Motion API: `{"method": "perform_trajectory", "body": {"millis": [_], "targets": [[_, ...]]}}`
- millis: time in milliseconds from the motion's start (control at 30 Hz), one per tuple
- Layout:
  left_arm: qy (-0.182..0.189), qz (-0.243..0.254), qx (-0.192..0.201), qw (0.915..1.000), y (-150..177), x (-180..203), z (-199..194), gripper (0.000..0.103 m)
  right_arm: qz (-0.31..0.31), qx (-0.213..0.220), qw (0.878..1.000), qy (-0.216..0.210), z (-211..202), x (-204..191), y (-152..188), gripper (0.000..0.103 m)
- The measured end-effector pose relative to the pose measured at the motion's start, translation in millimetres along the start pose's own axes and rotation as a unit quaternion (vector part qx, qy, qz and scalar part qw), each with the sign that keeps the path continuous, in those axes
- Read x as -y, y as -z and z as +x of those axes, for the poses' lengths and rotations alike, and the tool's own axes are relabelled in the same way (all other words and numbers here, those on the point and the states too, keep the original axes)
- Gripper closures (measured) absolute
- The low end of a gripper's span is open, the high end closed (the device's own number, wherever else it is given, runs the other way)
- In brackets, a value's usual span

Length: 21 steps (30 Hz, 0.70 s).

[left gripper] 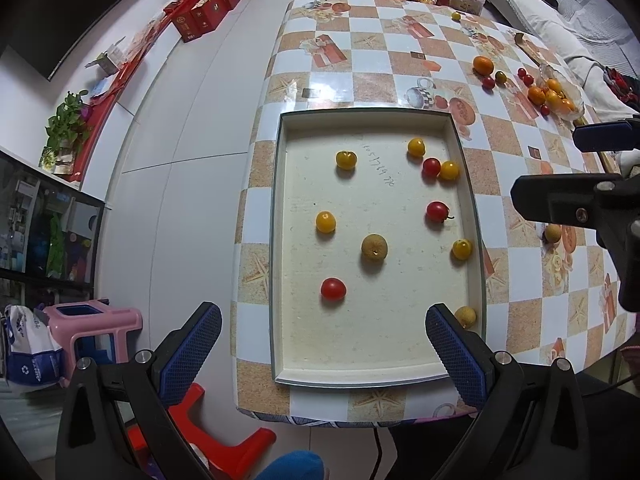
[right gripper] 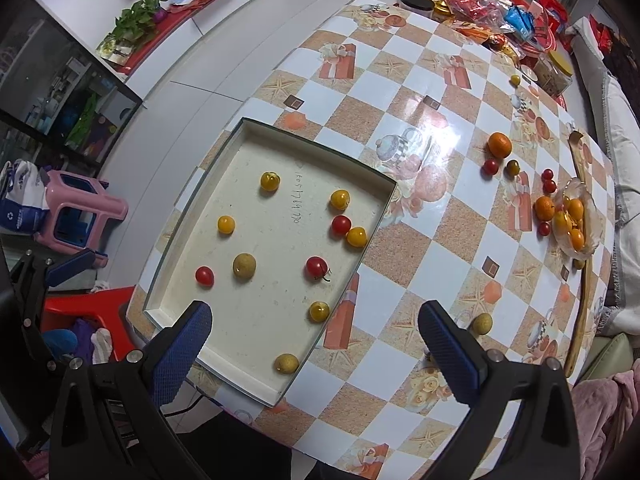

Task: Organize fruits

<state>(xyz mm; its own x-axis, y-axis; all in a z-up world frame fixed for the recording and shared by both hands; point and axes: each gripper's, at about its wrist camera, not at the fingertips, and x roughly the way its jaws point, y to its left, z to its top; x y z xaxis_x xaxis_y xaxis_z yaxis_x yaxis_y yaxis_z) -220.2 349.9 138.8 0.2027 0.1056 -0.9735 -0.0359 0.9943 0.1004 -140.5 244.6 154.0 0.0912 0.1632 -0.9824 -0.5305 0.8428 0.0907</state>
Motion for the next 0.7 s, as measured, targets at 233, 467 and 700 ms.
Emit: {"method": "perform_trajectory", "body": {"millis": [233,467,700], "targets": [[0.006,0.003,-0.005,1.0000,3.0,7.1,0.3,0.000,-0.001,-0.003,1.000,-0.001,0.1,0.8,1.2,0.000],[0.012,0.000,-0.013,0.9999,5.4,9.7,2.9,0.000,-0.012,-0.007,1.000,0.001,3.9,-2.4,2.3,0.000],[0.015,-0.001,-0.021,0.9997,6.7,11.4,5.8,0.000,-0.033,-0.015,0.999,0.038,10.1,-6.5,3.5,0.000]]}}
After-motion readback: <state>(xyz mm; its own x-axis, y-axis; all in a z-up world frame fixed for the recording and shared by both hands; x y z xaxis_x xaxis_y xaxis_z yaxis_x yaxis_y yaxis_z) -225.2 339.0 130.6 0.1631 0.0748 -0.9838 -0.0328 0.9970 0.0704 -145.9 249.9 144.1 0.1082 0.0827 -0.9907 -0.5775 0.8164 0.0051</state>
